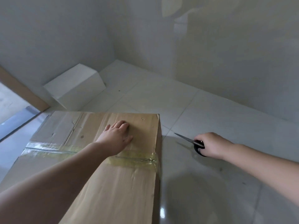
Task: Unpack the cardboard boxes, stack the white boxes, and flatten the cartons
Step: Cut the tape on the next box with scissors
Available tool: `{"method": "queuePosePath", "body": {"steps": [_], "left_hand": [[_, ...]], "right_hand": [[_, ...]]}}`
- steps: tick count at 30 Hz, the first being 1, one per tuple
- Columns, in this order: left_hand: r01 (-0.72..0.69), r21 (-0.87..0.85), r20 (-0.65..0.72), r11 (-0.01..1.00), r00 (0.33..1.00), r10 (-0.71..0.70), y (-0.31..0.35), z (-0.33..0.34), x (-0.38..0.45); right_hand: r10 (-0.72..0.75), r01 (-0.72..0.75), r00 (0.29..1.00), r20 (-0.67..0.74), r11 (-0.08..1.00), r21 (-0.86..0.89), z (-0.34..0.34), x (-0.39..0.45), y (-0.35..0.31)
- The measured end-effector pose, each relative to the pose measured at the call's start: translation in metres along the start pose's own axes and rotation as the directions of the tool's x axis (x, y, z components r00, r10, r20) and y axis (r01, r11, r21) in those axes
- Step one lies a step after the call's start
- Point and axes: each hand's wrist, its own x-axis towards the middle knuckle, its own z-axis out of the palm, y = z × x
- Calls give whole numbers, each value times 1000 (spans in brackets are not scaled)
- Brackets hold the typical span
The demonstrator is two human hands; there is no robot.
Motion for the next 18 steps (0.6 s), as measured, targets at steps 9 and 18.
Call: {"method": "queuePosePath", "body": {"steps": [9,18], "left_hand": [[-239,-67,-28,969,971,238,18,8,-20],[-496,-36,1,868,868,496,11,17,-73]], "right_hand": [[-57,38,995,-86,979,-199,-9,-81,-48],[-325,305,946,5,883,-357,24,-93,-74]]}}
